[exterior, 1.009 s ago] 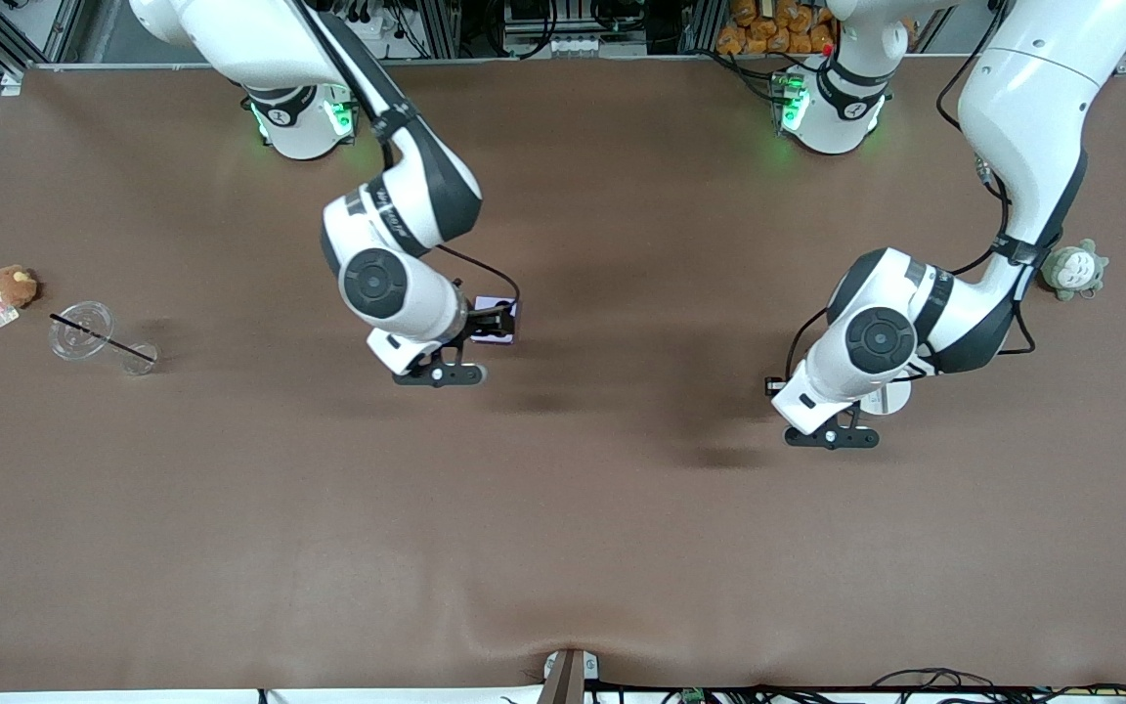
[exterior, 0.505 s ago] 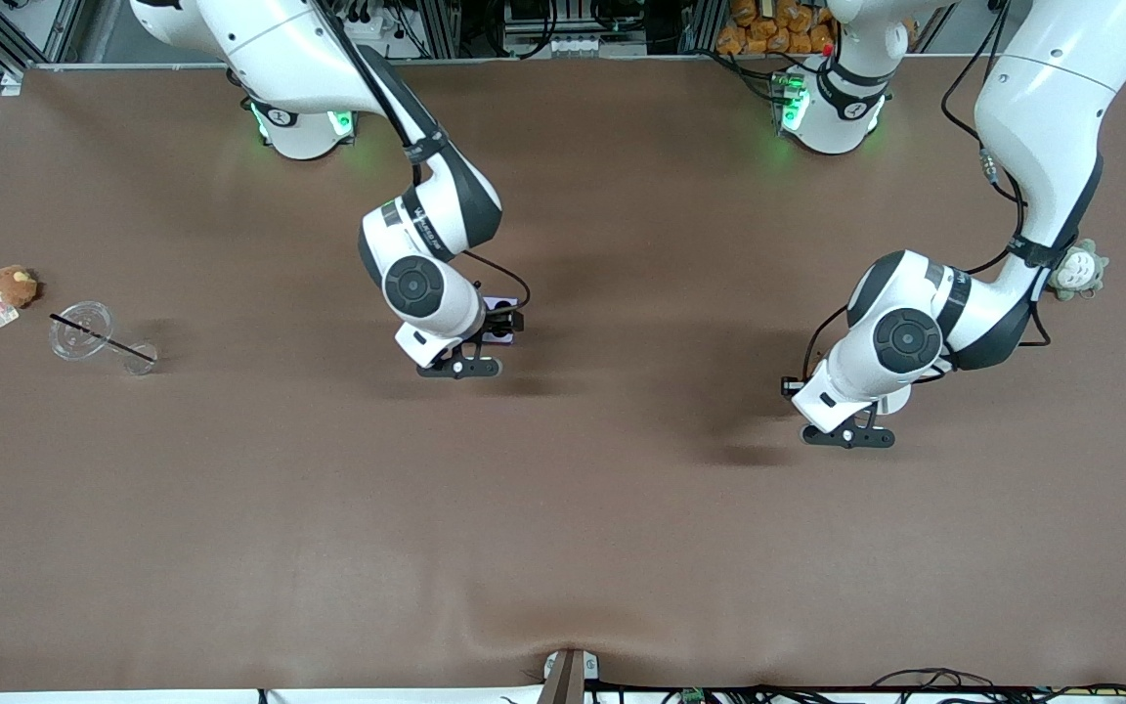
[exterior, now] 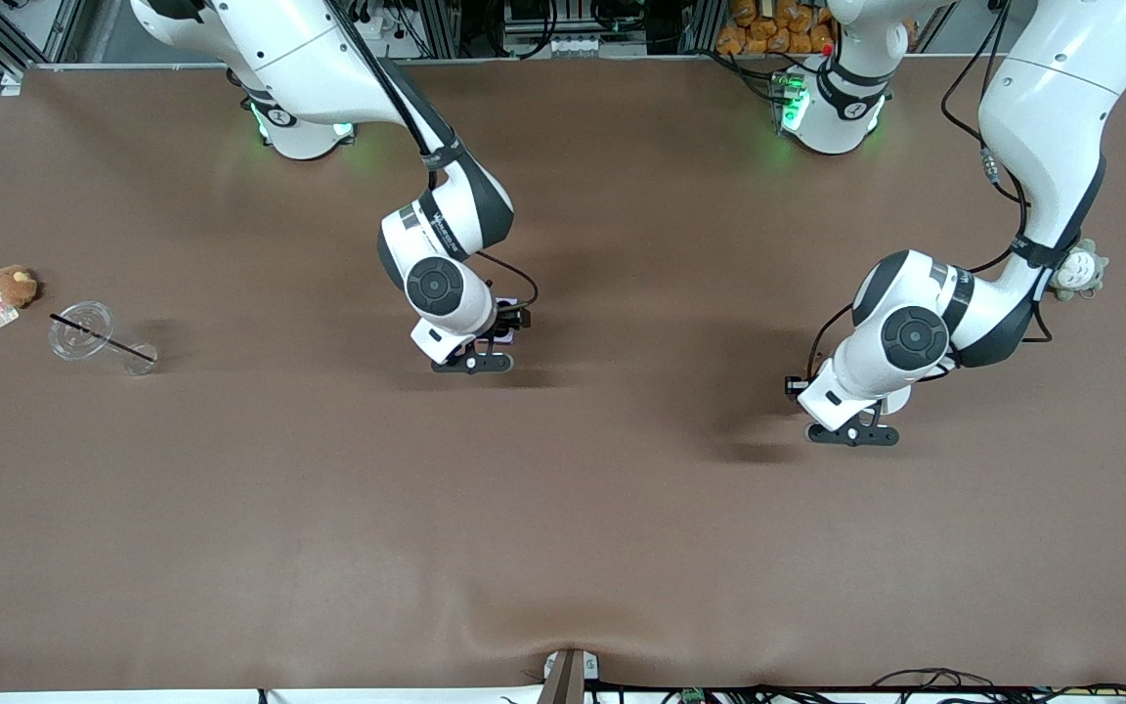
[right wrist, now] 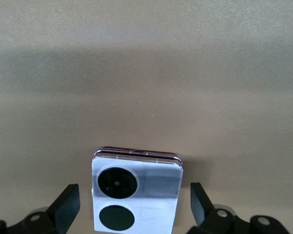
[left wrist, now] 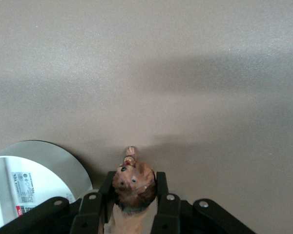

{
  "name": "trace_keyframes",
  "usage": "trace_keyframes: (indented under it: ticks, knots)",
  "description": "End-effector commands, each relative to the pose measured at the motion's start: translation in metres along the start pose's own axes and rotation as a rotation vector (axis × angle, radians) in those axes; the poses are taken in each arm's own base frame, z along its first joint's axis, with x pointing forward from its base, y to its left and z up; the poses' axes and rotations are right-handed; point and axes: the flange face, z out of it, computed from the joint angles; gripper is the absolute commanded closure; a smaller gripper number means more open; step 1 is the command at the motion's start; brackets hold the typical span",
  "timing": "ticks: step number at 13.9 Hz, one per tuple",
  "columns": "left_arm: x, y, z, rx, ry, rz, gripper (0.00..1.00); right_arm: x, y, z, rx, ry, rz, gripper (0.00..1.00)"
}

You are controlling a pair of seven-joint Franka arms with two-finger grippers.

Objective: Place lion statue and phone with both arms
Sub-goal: 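Set the lion beside the white lamp while the right gripper lifts the phone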

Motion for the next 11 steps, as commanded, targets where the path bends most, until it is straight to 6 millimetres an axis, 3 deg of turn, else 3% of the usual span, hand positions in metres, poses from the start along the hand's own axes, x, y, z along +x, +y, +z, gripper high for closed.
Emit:
trace_keyframes:
  ticks: [1, 5, 6, 7, 8, 9, 11]
  knots:
    - [-0.005, -0.002, -0.006, 0.010, 0.020, 0.022, 1.00, -0.006, -0.001, 0.005, -0.013, 0.007, -0.008, 0.00]
    - [-0.005, -0.002, -0.003, 0.017, 0.020, 0.033, 0.99, -0.012, -0.007, 0.014, -0.023, -0.001, -0.012, 0.00]
    - [-0.005, -0.002, -0.003, 0.017, 0.020, 0.033, 0.71, -0.012, -0.009, 0.015, -0.026, 0.000, -0.016, 0.00]
    - [-0.005, -0.003, -0.003, 0.018, 0.020, 0.031, 0.29, -0.012, -0.008, 0.017, -0.025, 0.002, -0.016, 0.00]
    - [-0.004, -0.002, -0.005, 0.018, 0.025, 0.030, 0.10, -0.011, -0.008, 0.017, -0.023, 0.011, -0.016, 0.00]
    - [-0.004, -0.003, -0.008, 0.020, 0.028, 0.028, 0.00, -0.011, -0.009, 0.020, -0.023, 0.013, -0.017, 0.00]
    - [-0.002, -0.004, -0.019, 0.030, 0.043, 0.022, 0.00, -0.012, -0.012, 0.025, -0.025, 0.018, -0.024, 0.00]
